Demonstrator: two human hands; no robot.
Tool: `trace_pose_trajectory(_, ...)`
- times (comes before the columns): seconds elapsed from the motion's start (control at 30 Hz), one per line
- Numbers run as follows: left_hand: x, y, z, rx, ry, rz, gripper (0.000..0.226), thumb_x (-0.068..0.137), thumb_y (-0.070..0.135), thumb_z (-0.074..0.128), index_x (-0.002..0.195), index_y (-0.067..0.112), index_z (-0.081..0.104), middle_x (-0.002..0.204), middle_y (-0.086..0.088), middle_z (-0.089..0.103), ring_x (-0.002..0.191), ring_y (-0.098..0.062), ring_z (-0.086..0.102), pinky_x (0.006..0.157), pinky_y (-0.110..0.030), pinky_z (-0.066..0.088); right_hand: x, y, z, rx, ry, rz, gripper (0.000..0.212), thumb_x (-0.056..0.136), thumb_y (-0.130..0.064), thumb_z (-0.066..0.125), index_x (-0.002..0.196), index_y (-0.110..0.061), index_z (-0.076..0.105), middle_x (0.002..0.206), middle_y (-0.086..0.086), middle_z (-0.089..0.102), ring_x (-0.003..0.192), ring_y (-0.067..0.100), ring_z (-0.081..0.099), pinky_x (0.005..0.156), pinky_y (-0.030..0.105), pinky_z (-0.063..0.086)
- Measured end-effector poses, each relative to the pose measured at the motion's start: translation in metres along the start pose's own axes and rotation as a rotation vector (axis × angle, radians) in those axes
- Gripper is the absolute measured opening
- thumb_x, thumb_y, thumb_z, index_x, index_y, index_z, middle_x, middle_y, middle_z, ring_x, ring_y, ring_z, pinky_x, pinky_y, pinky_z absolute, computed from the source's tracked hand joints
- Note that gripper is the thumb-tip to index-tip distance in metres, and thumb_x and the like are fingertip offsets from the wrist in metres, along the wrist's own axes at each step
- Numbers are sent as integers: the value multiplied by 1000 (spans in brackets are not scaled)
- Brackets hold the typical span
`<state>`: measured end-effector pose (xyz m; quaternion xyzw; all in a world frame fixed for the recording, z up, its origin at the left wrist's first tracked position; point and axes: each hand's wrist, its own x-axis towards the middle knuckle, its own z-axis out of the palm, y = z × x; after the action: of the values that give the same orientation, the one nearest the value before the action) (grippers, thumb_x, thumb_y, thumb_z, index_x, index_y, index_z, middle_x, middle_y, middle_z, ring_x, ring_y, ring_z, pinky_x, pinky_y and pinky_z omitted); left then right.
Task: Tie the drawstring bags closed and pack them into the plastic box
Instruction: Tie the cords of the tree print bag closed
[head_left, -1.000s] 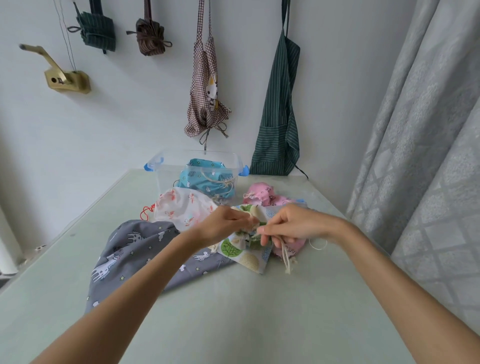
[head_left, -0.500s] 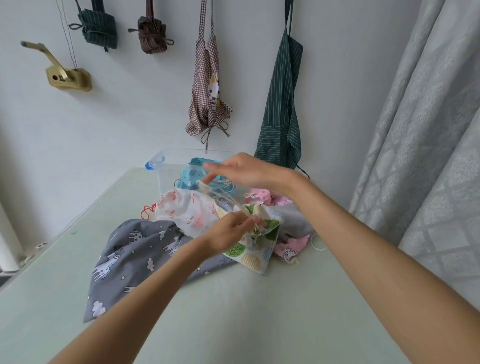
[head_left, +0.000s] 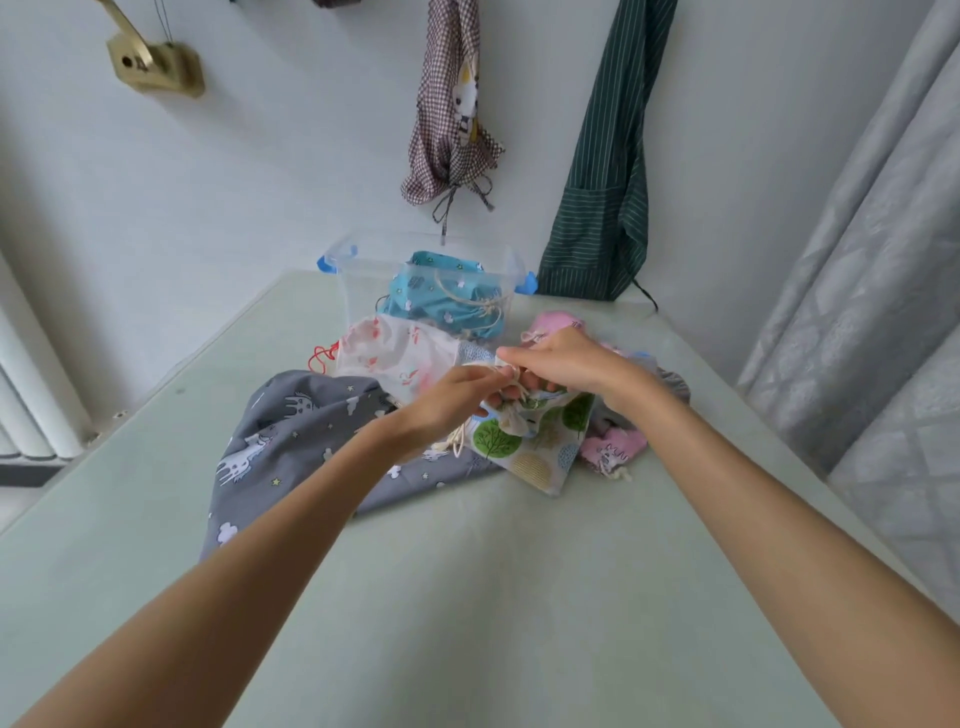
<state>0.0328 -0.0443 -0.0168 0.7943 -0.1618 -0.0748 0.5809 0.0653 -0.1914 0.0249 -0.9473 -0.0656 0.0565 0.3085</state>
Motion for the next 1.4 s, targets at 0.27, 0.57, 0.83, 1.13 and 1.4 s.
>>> trace_pose_trajectory(0.27,8,-3,-1,-2,-12,-33,39,102,24,35,117,-2,60,104,-7,61,88,-14,51,77,-21,41,6,0,2,188,46,111,35,74,-45,73,94,-16,68,77,-4,60,69,8,53,57,23,38)
trace_pose_trajectory(0.57,15,-4,-14,-73,133,-78,33,98,33,45,102,14,71,95,-7,62,86,-15,55,73,-21,44,-6,15,-13,1342,-136,105,32,86,-34,59,60,-21,48,59,-6,52,53,8,40,49,21,26)
trace_pose_trajectory(0.83,11,-1,-31,-241,130,-131,31,94,36,52,95,11,71,91,-1,66,81,-9,58,75,-19,47,-17,61,-44,941,242,239,16,87,-26,62,77,-15,56,68,0,56,48,7,44,39,17,32)
trace_pose_trajectory(1.13,11,16,-21,-130,32,-84,29,93,33,55,92,11,73,93,-7,63,79,-9,55,72,-16,46,-34,22,-16,14,174,-262,21,80,-39,70,100,-35,69,112,-17,61,69,-9,41,76,26,39)
trace_pose_trajectory(1.4,12,5,-30,-375,-25,-158,19,80,28,68,80,13,79,85,-1,75,74,-3,69,64,-11,53,-41,25,-3,188,312,-310,4,83,-22,70,85,-19,70,84,-4,71,75,10,63,70,23,52)
